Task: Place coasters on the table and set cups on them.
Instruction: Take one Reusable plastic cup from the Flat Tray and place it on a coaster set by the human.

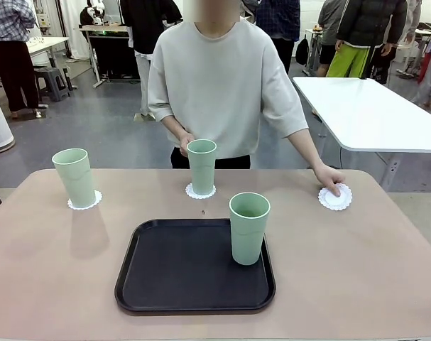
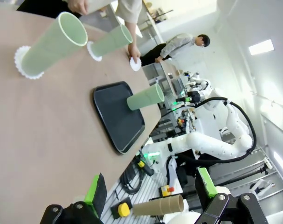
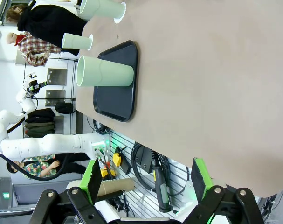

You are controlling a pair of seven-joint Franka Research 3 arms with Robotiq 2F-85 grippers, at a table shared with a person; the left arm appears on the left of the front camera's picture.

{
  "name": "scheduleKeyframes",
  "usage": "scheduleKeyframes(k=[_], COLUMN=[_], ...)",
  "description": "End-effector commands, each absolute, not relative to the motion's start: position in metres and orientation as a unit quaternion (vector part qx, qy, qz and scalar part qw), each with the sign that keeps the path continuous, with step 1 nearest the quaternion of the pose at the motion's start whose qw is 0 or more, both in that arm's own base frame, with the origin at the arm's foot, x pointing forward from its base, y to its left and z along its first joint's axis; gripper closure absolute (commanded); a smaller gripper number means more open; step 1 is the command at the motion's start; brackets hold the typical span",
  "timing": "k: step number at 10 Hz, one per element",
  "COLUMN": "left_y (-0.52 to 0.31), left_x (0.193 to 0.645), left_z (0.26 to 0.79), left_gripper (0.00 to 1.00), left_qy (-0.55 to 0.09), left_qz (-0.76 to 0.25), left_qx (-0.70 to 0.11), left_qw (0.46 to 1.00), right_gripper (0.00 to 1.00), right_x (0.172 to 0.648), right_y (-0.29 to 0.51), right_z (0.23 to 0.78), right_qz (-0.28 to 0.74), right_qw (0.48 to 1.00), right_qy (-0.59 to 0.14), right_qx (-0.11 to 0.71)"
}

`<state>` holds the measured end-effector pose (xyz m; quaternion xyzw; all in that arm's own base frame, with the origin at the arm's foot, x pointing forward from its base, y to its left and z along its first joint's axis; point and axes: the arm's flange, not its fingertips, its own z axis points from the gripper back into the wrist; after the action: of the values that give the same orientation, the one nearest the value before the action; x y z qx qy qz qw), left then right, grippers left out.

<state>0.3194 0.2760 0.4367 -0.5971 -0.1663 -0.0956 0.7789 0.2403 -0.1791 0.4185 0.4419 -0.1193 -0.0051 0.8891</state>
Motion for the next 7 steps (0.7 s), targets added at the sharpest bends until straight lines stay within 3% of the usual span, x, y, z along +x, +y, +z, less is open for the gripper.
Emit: scheduleKeyframes(k=[1,5,7], left_y=[0.276,0.276,0.276], left_x=[0.318,0.318,0.318], left_z=[0.437,0.437,0.437], left_gripper=[0.0,0.0,0.0], left_qy=[-0.168,-0.168,-0.168], left_qz=[-0.093,-0.093,-0.093], left_qx=[-0.601,-0.601,-0.601], left_qw=[0.776,0.776,0.776], right_gripper=[0.0,0.0,0.0], right_x=[0.242,0.24,0.264], right_y=[-0.178,-0.179,-0.159], right_z=[0.418,0.418,0.438], right_qz=[-0.001,-0.005,0.068], right_qw=[0.884,0.889,0.919], right_qy=[-0.128,-0.119,-0.103], right_qx=[0.45,0.442,0.374])
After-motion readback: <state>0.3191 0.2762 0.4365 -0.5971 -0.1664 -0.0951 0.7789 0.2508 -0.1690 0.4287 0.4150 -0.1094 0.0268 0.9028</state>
